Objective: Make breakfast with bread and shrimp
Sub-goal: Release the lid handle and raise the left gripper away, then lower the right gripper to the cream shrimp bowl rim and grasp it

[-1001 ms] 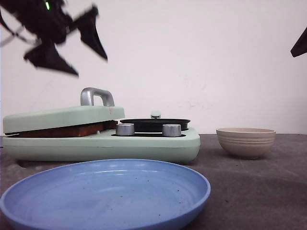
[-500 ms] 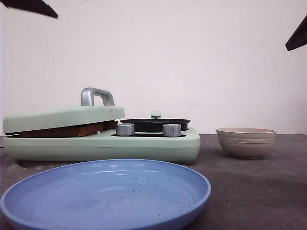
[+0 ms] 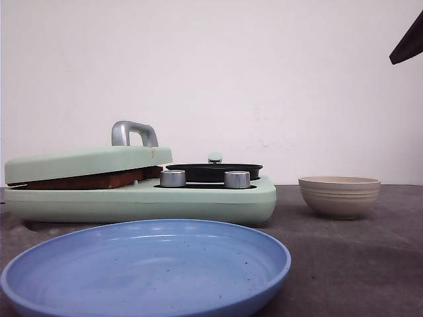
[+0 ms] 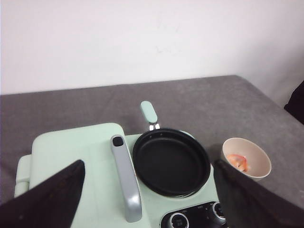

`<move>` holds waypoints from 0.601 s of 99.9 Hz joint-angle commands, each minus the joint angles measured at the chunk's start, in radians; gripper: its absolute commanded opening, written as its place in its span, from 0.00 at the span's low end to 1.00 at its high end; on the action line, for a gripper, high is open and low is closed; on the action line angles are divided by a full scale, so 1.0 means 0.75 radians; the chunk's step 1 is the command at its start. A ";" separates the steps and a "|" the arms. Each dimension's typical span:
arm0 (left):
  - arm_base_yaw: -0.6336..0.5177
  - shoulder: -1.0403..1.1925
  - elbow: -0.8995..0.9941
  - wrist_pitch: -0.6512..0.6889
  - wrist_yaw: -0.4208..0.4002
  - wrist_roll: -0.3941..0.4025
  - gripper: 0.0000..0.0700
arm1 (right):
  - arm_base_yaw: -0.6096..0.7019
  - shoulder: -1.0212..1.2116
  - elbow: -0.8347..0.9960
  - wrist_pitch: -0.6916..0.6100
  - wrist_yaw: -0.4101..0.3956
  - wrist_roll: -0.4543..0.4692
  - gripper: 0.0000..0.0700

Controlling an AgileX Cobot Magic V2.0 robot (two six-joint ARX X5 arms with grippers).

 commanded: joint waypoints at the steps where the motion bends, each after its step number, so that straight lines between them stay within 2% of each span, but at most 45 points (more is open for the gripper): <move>1: -0.004 -0.015 0.012 0.000 0.008 0.037 0.68 | 0.006 0.008 0.046 0.015 -0.001 0.014 0.61; 6: -0.004 -0.042 -0.005 -0.001 0.011 0.042 0.68 | 0.005 0.016 0.071 0.015 0.002 0.017 0.55; 11: -0.004 -0.072 -0.028 -0.001 0.019 0.047 0.68 | 0.002 0.037 0.107 0.007 0.006 0.018 0.54; 28: -0.004 -0.199 -0.182 0.038 0.037 0.046 0.68 | -0.039 0.213 0.292 -0.093 0.000 0.004 0.61; 60: -0.004 -0.545 -0.451 0.091 0.027 0.021 0.68 | -0.171 0.689 0.757 -0.313 0.001 -0.175 0.62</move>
